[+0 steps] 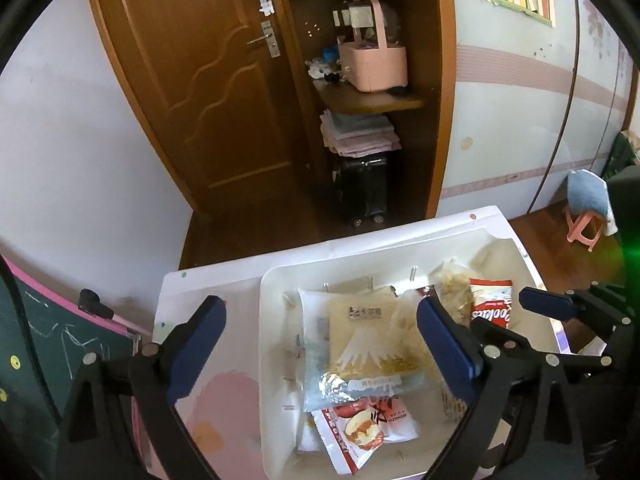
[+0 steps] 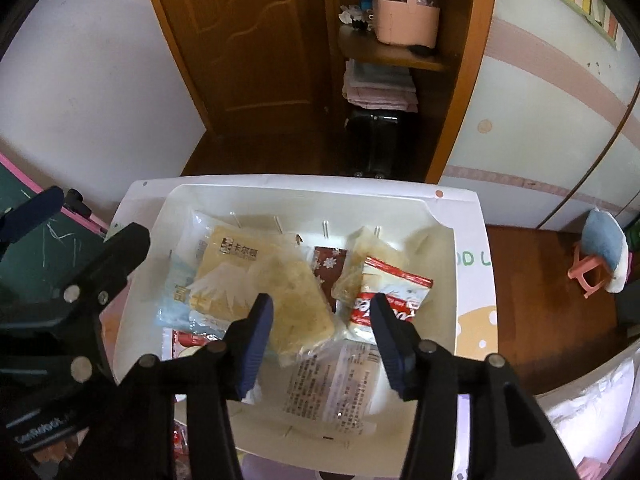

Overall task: Organize snacks
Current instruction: 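Withdraw both open tools from the tray toward the remaining snacks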

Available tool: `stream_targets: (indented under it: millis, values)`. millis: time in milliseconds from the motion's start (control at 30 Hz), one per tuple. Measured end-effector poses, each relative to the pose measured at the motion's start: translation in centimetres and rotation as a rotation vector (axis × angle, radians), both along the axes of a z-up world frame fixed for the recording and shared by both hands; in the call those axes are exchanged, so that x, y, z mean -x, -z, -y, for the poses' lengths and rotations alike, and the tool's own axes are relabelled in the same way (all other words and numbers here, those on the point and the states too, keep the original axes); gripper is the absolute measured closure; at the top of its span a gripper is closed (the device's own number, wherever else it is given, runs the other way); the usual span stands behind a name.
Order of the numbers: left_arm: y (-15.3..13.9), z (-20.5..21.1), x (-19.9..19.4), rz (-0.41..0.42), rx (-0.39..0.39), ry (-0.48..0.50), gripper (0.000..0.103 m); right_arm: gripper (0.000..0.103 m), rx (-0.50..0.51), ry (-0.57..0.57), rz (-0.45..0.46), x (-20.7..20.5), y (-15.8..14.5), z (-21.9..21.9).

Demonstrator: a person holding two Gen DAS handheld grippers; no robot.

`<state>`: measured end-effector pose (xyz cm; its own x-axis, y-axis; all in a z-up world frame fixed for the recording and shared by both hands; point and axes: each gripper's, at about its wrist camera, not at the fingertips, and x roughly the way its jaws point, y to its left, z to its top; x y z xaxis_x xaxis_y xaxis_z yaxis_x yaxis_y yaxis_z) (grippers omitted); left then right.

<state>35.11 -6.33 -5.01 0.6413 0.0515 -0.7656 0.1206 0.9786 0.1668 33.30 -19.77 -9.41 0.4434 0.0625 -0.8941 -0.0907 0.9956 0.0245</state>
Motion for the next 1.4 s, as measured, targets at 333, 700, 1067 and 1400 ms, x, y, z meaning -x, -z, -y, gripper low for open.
stream_targets:
  millis: [333, 700, 1067, 1400]
  values:
    - [-1.0, -1.1, 1.3, 0.008, 0.017, -0.014, 0.007, 0.052, -0.023, 0.012, 0.017, 1.1, -1.1, -0.1]
    - [-3.4, -2.5, 4.0, 0.020, 0.057, -0.031, 0.007, 0.052, -0.039, 0.019, 0.042, 3.7, -3.0, -0.4]
    - [-6.9, -4.4, 9.4, 0.064, 0.065, -0.028, 0.007, 0.052, -0.049, 0.055, 0.093, 8.5, -6.1, -0.9]
    - [-9.2, -5.5, 15.4, 0.113, 0.050, 0.000, 0.007, 0.052, -0.060, 0.070, 0.141, 14.4, -8.4, -1.9]
